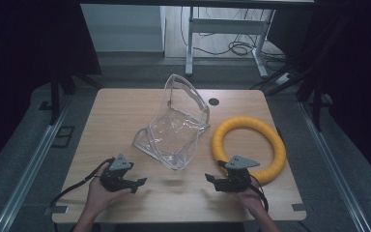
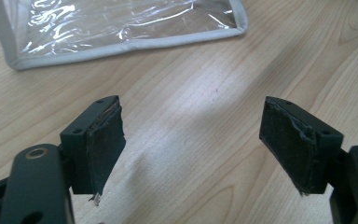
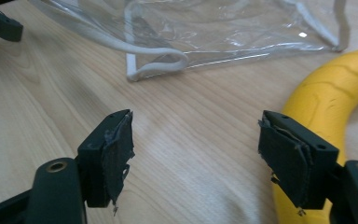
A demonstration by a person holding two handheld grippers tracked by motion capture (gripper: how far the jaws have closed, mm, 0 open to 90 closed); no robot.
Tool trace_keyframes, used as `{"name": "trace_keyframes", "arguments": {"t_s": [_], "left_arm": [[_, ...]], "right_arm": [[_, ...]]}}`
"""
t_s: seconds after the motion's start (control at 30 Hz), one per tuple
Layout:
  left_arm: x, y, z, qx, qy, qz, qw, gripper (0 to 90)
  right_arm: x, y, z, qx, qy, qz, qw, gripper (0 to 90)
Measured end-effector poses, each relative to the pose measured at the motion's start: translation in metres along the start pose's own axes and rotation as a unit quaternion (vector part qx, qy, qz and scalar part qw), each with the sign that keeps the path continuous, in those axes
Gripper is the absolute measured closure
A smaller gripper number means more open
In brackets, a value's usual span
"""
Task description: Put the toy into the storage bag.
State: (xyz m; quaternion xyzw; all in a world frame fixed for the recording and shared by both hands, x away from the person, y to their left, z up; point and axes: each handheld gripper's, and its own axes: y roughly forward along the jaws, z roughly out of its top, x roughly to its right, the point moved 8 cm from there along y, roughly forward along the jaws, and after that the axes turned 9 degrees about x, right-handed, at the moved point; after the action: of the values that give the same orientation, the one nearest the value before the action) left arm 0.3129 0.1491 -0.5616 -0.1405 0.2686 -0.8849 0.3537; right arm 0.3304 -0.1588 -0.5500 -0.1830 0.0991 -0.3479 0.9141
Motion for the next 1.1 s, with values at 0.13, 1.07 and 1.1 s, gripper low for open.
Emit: {"name": "trace_keyframes", "arguments": {"t_s": [0.13,1.07,1.1], "left_arm": [[0.002,0.001,-0.001,-0.002,0.001,-0.003,1.0000,21.8],[0.001,0.000,0.000,-0.001,-0.002,-0.002,1.0000,21.7],[0.001,0.000,0.000,-0.001,-0.001,-0.001,1.0000,21.7]], "right_arm": [[-0.001,-0.001,0.001,-0.001,0.000,0.002,1.0000,26.9],[0.003,-0.004,0.007,-0.004,-0.003,0.009,0.9999,25.0],[0.003,-0.005,0.008,-0.003,-0.004,0.009,0.9999,25.1]]}}
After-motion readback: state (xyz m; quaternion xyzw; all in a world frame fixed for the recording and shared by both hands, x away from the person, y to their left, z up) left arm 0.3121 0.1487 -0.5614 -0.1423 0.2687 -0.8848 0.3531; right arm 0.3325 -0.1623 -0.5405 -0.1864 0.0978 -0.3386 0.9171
